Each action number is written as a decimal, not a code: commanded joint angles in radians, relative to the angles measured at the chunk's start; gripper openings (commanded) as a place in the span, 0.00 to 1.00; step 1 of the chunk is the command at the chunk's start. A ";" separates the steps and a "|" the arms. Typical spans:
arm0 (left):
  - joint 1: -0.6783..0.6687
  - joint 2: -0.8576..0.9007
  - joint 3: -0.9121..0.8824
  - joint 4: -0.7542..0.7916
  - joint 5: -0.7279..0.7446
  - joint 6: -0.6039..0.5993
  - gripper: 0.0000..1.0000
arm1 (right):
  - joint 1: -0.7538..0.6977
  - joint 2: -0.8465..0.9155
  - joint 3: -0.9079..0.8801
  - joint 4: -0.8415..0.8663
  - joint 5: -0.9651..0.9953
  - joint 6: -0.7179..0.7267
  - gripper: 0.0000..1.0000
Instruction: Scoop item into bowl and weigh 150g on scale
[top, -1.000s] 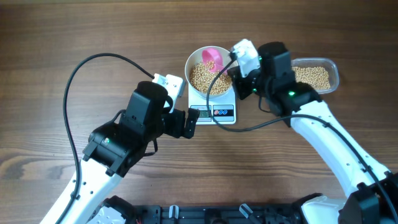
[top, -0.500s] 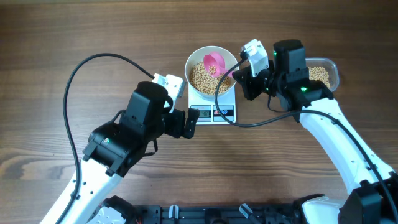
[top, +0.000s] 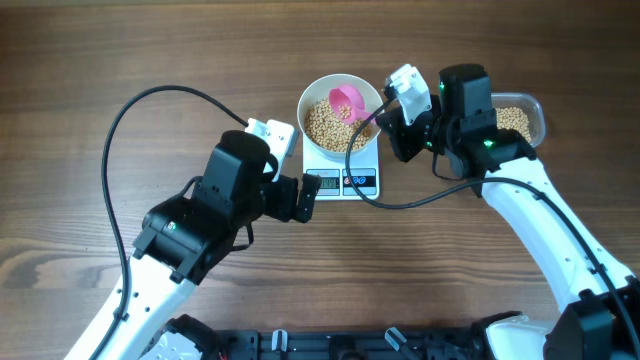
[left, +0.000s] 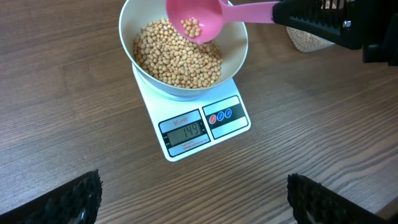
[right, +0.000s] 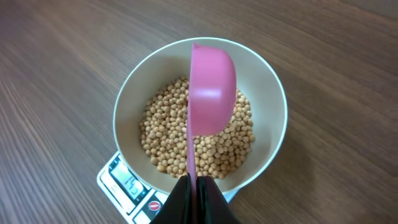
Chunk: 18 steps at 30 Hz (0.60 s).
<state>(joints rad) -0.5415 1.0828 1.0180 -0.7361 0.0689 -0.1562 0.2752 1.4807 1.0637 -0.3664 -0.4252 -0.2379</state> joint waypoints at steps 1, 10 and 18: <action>0.004 0.004 0.005 0.003 0.008 -0.010 1.00 | 0.010 -0.017 0.010 0.010 0.015 -0.050 0.04; 0.004 0.004 0.005 0.003 0.008 -0.010 1.00 | 0.010 -0.017 0.010 0.016 -0.144 0.110 0.04; 0.004 0.004 0.005 0.003 0.008 -0.009 1.00 | 0.005 -0.017 0.010 0.158 -0.206 0.348 0.04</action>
<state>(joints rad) -0.5415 1.0828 1.0180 -0.7357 0.0689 -0.1562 0.2787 1.4807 1.0637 -0.2668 -0.5854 0.0021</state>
